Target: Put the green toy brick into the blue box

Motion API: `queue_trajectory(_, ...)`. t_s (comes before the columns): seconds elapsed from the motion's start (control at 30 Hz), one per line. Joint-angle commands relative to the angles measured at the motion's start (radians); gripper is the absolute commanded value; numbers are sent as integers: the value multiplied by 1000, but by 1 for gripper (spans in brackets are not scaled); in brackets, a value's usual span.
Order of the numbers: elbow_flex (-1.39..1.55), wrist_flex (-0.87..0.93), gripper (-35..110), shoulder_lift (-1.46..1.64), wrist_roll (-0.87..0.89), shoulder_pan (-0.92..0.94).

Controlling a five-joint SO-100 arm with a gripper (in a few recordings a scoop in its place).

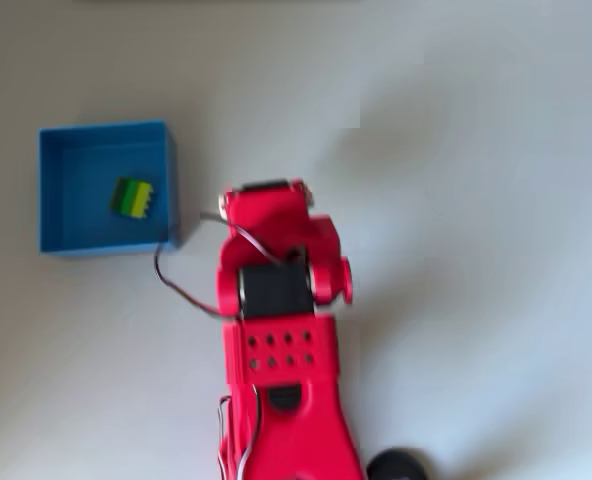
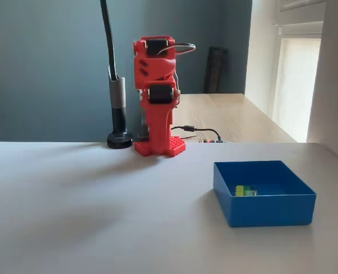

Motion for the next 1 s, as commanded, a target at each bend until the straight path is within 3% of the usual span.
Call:
queue_trajectory(0.0,117,-18,0,190,-25,12)
queue_trajectory(0.5,494,-38,0,574,-14,28)
queue_trajectory(0.97,621,-38,0,706,-11,26)
